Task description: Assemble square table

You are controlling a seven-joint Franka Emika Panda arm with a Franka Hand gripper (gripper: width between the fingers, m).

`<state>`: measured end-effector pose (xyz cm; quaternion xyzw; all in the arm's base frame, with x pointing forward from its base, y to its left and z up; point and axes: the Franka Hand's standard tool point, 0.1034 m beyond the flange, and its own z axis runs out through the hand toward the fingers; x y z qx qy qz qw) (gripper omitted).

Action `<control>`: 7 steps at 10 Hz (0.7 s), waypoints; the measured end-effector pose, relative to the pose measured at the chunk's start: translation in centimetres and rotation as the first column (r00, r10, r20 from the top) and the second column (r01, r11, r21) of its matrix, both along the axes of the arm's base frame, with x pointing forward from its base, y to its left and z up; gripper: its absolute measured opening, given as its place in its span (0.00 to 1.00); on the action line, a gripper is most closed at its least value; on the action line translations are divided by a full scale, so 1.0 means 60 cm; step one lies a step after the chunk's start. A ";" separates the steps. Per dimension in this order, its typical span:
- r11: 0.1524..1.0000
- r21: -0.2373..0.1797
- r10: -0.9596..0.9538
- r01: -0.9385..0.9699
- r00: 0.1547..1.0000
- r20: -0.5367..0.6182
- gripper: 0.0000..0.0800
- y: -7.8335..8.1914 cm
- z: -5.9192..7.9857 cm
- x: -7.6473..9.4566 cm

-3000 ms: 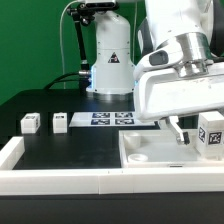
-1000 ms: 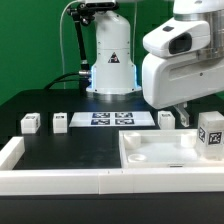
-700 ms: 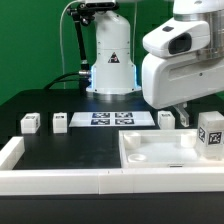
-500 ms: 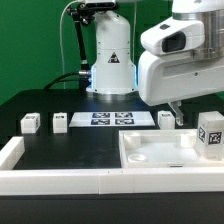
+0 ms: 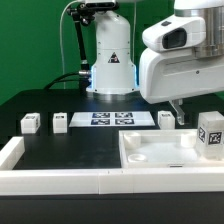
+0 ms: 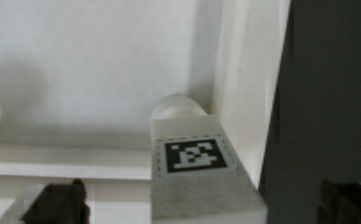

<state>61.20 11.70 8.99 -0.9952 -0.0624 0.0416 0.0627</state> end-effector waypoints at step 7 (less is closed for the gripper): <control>0.998 0.013 0.068 -0.068 0.998 0.004 0.67 0.002 -0.005 0.006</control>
Offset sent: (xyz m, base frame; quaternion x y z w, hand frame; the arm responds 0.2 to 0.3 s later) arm 0.0073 0.0066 -0.0032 0.0231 -0.0098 0.0121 0.9996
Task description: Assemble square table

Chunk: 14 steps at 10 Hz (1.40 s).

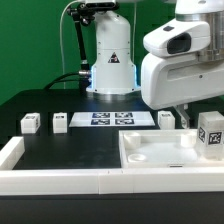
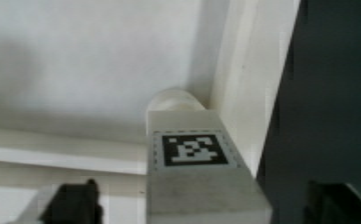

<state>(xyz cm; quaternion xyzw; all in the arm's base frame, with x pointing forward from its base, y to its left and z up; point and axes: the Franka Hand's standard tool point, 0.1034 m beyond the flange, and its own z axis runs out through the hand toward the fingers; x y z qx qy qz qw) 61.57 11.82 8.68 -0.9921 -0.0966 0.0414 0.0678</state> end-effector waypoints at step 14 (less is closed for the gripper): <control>0.759 -0.070 -0.651 0.648 0.758 -0.039 0.37 0.000 -0.001 -0.002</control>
Offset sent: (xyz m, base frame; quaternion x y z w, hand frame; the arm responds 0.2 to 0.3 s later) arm 0.0000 0.0000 0.0000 0.0000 0.0000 0.0000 1.0000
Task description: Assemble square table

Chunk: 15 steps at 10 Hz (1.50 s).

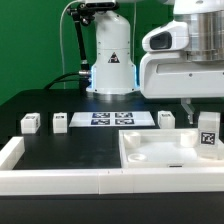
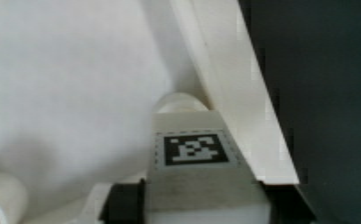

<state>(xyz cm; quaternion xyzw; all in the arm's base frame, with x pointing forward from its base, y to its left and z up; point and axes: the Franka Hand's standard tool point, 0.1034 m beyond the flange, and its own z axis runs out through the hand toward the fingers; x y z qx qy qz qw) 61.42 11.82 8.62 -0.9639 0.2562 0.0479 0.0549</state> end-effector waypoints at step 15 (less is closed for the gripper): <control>0.999 0.009 0.034 -0.034 0.999 0.008 0.81 0.018 -0.003 -0.003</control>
Offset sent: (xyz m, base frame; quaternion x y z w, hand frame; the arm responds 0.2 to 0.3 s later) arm -0.0007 0.0001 -0.0017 -0.0157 0.0085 0.1537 0.9880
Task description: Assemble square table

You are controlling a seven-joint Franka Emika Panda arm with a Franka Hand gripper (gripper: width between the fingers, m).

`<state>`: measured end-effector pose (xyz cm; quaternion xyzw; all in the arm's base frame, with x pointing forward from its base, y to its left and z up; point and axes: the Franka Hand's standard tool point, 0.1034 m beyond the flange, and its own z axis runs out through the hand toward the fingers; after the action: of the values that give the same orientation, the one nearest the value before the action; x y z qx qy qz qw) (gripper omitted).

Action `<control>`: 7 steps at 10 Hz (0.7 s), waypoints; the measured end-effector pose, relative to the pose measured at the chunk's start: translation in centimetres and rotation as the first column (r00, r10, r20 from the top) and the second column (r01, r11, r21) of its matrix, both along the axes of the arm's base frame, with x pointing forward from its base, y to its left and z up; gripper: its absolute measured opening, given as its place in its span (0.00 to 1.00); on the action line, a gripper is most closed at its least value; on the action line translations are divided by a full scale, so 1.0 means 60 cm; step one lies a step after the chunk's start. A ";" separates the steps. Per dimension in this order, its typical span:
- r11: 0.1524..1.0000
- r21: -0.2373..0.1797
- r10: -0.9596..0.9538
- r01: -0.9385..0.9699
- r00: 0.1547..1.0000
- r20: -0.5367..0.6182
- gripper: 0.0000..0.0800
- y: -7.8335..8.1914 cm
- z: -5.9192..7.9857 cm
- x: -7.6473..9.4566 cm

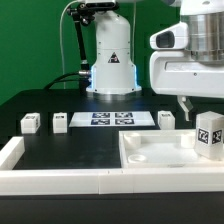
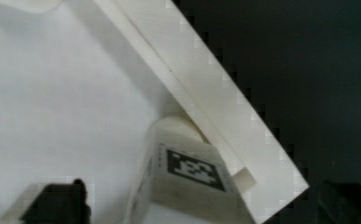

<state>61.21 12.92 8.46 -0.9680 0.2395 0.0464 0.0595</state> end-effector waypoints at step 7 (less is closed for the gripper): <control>0.817 -0.001 0.575 -0.577 0.813 0.089 0.81 -0.003 0.001 0.003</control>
Offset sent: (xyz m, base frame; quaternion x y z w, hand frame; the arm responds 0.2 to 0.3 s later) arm 0.0008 -0.0019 0.0008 -0.0005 -0.0055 -0.2326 0.9726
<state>61.39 12.74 8.54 -0.9953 -0.0678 0.0239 0.0655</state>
